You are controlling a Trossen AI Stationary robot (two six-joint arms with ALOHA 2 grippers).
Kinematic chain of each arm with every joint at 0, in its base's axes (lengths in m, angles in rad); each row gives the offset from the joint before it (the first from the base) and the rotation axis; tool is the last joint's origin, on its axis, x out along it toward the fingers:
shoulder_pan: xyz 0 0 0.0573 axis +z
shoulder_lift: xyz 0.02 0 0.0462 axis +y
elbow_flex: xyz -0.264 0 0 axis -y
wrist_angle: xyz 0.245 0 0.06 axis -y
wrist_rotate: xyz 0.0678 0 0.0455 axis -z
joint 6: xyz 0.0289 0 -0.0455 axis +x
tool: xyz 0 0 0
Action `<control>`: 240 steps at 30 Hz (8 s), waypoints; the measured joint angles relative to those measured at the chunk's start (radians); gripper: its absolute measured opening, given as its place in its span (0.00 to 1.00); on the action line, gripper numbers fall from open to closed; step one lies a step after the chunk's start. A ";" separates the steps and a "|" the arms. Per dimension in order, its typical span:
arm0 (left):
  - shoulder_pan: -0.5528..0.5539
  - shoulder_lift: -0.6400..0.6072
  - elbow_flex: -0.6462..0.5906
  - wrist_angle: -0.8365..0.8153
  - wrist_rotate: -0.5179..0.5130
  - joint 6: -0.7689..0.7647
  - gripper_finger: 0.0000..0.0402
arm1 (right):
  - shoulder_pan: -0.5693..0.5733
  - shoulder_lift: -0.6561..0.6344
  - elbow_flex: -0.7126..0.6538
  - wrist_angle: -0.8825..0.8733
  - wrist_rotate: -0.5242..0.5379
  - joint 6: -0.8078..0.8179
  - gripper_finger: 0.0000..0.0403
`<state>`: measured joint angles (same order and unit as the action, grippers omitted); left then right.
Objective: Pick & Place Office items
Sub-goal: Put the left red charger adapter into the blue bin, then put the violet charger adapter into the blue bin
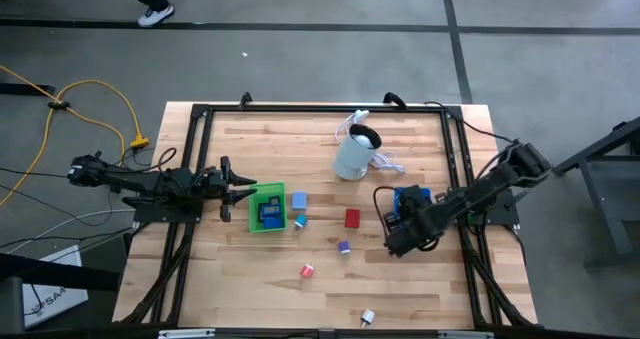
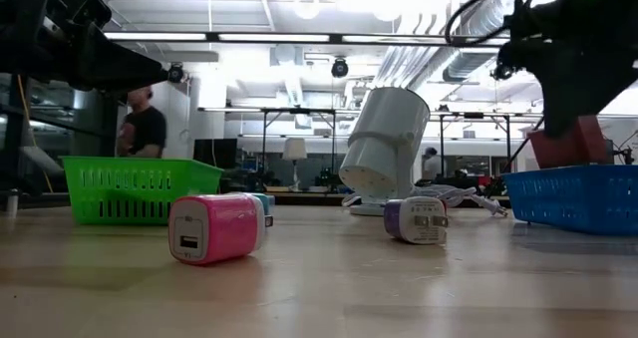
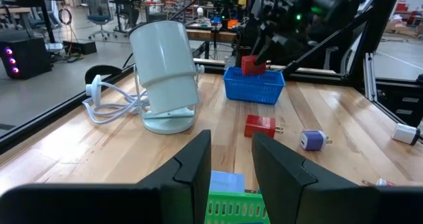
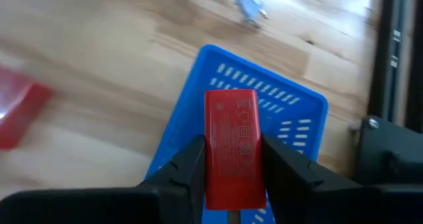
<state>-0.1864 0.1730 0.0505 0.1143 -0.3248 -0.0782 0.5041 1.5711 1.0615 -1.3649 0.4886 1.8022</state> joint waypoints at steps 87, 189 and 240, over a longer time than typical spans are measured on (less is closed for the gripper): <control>0.000 0.000 0.002 0.000 -0.001 0.000 0.26 | -0.181 -0.042 0.000 1.021 -0.263 -1.590 0.36; 0.000 0.000 0.000 0.008 0.000 0.000 0.26 | -0.200 0.513 0.433 0.591 -0.547 -0.216 0.51; 0.000 0.000 0.000 0.022 0.000 0.000 0.26 | -0.134 0.112 0.353 0.029 -0.307 -0.087 0.32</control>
<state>-0.1867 0.1726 0.0509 0.1365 -0.3252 -0.0780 0.3706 1.6830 1.4142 -1.3354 0.1818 1.7148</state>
